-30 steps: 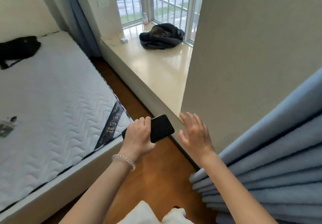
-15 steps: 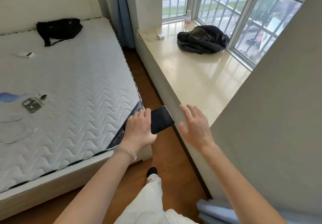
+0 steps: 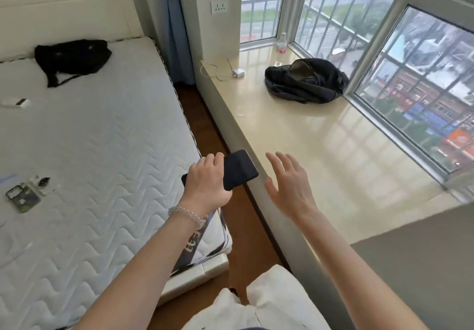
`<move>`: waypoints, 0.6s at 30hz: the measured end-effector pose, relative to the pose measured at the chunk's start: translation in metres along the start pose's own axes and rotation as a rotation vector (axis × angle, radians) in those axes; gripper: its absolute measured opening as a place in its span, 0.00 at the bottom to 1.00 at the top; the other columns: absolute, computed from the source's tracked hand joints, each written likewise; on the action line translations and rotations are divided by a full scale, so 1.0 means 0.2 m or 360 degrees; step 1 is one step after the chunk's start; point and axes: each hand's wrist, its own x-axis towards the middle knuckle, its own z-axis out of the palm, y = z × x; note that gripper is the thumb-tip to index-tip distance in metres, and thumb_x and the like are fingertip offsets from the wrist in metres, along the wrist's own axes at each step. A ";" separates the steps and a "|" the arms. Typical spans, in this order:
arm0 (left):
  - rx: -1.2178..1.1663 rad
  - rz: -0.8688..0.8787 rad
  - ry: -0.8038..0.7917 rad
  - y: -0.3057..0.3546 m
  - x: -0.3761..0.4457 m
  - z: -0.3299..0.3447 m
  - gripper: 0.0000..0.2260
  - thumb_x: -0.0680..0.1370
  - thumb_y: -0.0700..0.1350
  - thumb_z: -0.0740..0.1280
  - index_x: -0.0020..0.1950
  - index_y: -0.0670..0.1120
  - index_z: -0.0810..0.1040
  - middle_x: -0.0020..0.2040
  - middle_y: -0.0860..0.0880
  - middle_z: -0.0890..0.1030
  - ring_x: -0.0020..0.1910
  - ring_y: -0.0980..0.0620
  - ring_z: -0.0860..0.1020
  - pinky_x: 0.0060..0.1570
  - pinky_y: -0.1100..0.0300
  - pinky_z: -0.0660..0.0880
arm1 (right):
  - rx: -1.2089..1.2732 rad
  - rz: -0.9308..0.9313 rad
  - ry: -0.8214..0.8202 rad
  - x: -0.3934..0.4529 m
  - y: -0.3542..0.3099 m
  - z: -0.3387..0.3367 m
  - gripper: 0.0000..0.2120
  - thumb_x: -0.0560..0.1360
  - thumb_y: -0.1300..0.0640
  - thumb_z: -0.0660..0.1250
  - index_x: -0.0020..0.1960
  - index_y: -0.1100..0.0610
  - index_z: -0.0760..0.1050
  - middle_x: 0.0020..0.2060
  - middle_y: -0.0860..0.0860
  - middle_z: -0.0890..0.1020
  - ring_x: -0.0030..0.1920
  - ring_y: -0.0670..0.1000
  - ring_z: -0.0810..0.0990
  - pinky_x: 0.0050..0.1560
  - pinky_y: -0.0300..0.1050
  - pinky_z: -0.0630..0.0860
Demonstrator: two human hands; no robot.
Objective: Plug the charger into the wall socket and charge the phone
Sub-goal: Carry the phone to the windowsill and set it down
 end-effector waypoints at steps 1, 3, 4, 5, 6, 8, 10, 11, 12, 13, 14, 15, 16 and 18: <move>-0.0014 -0.0012 -0.0010 -0.02 0.05 0.02 0.29 0.65 0.55 0.74 0.60 0.47 0.67 0.52 0.47 0.76 0.48 0.49 0.75 0.45 0.58 0.71 | -0.0002 -0.0001 0.0003 0.07 0.01 0.01 0.26 0.77 0.53 0.63 0.74 0.53 0.63 0.72 0.54 0.70 0.73 0.58 0.64 0.73 0.55 0.63; -0.0022 -0.0034 -0.0033 -0.05 0.15 0.06 0.29 0.66 0.56 0.74 0.61 0.47 0.66 0.53 0.47 0.76 0.49 0.49 0.75 0.47 0.58 0.73 | -0.0009 -0.0017 -0.0006 0.20 0.03 0.04 0.26 0.77 0.54 0.63 0.74 0.53 0.64 0.71 0.54 0.70 0.73 0.59 0.64 0.72 0.55 0.62; -0.0021 -0.0050 -0.0043 -0.07 0.20 0.08 0.30 0.66 0.56 0.74 0.61 0.47 0.66 0.53 0.47 0.76 0.50 0.49 0.75 0.48 0.57 0.73 | -0.0006 -0.0034 -0.0017 0.27 0.04 0.05 0.26 0.77 0.54 0.63 0.74 0.53 0.64 0.71 0.54 0.70 0.73 0.59 0.63 0.72 0.55 0.61; -0.0020 -0.0076 -0.0050 -0.09 0.26 0.10 0.30 0.66 0.56 0.74 0.61 0.47 0.66 0.54 0.47 0.76 0.50 0.49 0.75 0.49 0.56 0.74 | 0.0006 -0.0054 -0.0028 0.34 0.06 0.06 0.25 0.77 0.54 0.63 0.74 0.54 0.64 0.72 0.55 0.70 0.74 0.60 0.63 0.72 0.56 0.61; -0.0019 -0.0111 -0.0054 -0.11 0.31 0.11 0.30 0.66 0.56 0.73 0.62 0.47 0.66 0.55 0.47 0.76 0.51 0.49 0.75 0.50 0.56 0.74 | 0.0017 -0.0071 -0.0041 0.42 0.07 0.08 0.25 0.77 0.55 0.63 0.74 0.54 0.64 0.72 0.55 0.70 0.74 0.60 0.62 0.72 0.56 0.60; -0.0025 -0.0197 -0.0053 -0.14 0.44 0.14 0.30 0.66 0.56 0.73 0.62 0.47 0.66 0.55 0.47 0.76 0.52 0.48 0.75 0.51 0.55 0.74 | 0.0033 -0.0108 -0.0077 0.59 0.09 0.10 0.25 0.78 0.54 0.62 0.74 0.54 0.63 0.72 0.55 0.69 0.74 0.60 0.61 0.73 0.55 0.59; -0.0035 -0.0279 -0.0042 -0.16 0.58 0.17 0.30 0.66 0.55 0.73 0.62 0.47 0.66 0.56 0.47 0.76 0.52 0.49 0.75 0.51 0.56 0.74 | 0.0042 -0.0182 -0.0130 0.77 0.11 0.13 0.25 0.79 0.53 0.61 0.75 0.53 0.62 0.73 0.54 0.67 0.75 0.59 0.59 0.73 0.55 0.58; -0.0045 -0.0325 -0.0036 -0.17 0.65 0.18 0.29 0.67 0.55 0.73 0.61 0.47 0.66 0.55 0.47 0.76 0.52 0.49 0.75 0.50 0.56 0.73 | 0.0042 -0.0226 -0.0163 0.86 0.11 0.15 0.26 0.79 0.53 0.60 0.75 0.53 0.61 0.74 0.54 0.66 0.76 0.58 0.57 0.74 0.54 0.57; -0.0054 -0.0373 -0.0031 -0.17 0.72 0.19 0.28 0.67 0.54 0.73 0.61 0.47 0.66 0.55 0.47 0.76 0.52 0.49 0.75 0.50 0.56 0.73 | 0.0043 -0.0264 -0.0197 0.96 0.13 0.16 0.26 0.79 0.52 0.59 0.76 0.52 0.59 0.75 0.53 0.65 0.76 0.58 0.56 0.74 0.54 0.55; -0.0060 -0.0421 -0.0024 -0.18 0.79 0.19 0.27 0.67 0.54 0.72 0.61 0.47 0.66 0.55 0.47 0.76 0.52 0.49 0.75 0.50 0.57 0.73 | 0.0041 -0.0297 -0.0225 1.05 0.14 0.17 0.26 0.80 0.51 0.59 0.76 0.51 0.59 0.75 0.52 0.64 0.77 0.57 0.55 0.75 0.54 0.54; -0.0063 -0.0467 -0.0018 -0.18 0.86 0.20 0.27 0.67 0.54 0.72 0.61 0.47 0.66 0.55 0.47 0.76 0.52 0.49 0.75 0.50 0.57 0.72 | 0.0031 -0.0329 -0.0248 1.14 0.16 0.18 0.26 0.80 0.51 0.58 0.76 0.50 0.58 0.76 0.52 0.63 0.77 0.57 0.53 0.75 0.54 0.53; -0.0064 -0.0509 -0.0019 -0.19 0.92 0.20 0.27 0.68 0.54 0.72 0.61 0.48 0.65 0.55 0.47 0.75 0.52 0.49 0.75 0.51 0.57 0.72 | 0.0015 -0.0361 -0.0270 1.22 0.19 0.18 0.26 0.80 0.50 0.57 0.77 0.50 0.57 0.76 0.51 0.62 0.78 0.57 0.52 0.76 0.55 0.51; -0.0061 -0.0545 -0.0021 -0.19 0.99 0.21 0.27 0.68 0.54 0.72 0.61 0.48 0.65 0.56 0.47 0.75 0.53 0.49 0.75 0.51 0.57 0.73 | -0.0005 -0.0392 -0.0289 1.30 0.21 0.18 0.26 0.80 0.49 0.56 0.77 0.49 0.57 0.76 0.51 0.61 0.78 0.57 0.51 0.76 0.55 0.50; -0.0055 -0.0605 -0.0018 -0.20 1.10 0.22 0.27 0.67 0.54 0.72 0.61 0.48 0.65 0.56 0.48 0.75 0.53 0.49 0.75 0.51 0.57 0.73 | -0.0025 -0.0451 -0.0321 1.45 0.26 0.19 0.26 0.80 0.49 0.56 0.77 0.49 0.57 0.77 0.51 0.61 0.78 0.57 0.51 0.77 0.57 0.49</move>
